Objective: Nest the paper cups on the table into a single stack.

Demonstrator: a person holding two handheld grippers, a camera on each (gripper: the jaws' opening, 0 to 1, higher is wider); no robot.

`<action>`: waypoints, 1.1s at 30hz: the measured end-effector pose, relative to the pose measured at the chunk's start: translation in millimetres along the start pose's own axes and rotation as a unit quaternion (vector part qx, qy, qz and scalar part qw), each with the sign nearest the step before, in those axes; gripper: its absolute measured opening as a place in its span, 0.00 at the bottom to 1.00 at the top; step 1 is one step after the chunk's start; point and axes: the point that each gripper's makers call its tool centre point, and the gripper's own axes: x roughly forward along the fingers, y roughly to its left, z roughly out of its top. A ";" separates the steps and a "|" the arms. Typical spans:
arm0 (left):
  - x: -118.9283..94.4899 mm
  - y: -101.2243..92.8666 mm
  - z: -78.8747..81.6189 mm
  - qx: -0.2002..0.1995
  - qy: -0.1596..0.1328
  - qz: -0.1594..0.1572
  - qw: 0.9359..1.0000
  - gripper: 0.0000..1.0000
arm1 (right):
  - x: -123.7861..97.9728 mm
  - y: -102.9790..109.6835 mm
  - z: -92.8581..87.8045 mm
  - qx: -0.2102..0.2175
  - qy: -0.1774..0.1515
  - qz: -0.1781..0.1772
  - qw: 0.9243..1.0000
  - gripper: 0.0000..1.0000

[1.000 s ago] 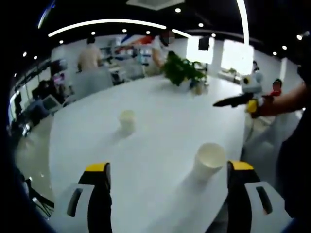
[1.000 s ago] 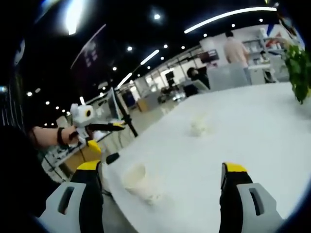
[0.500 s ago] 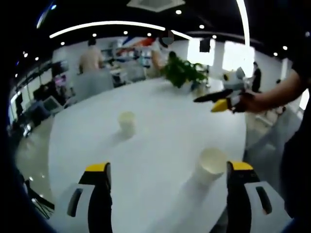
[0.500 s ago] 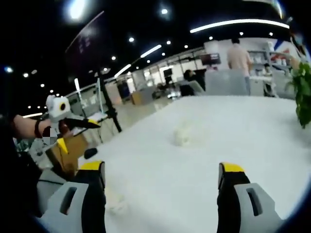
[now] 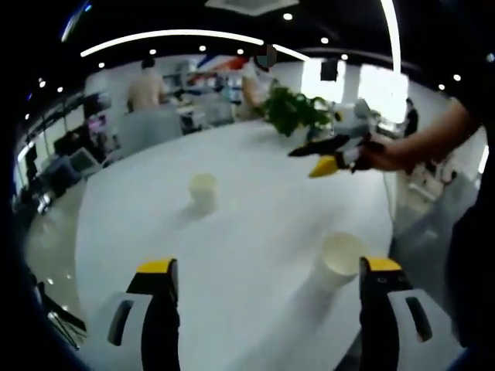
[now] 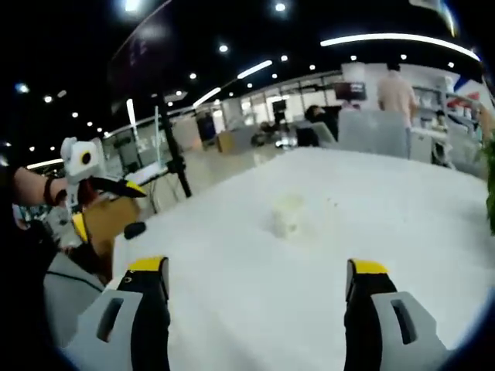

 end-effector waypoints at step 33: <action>4.8 4.7 -9.2 -0.033 -0.012 0.010 0.999 0.96 | 107.1 -45.4 16.9 -0.011 0.026 -0.001 1.000 0.84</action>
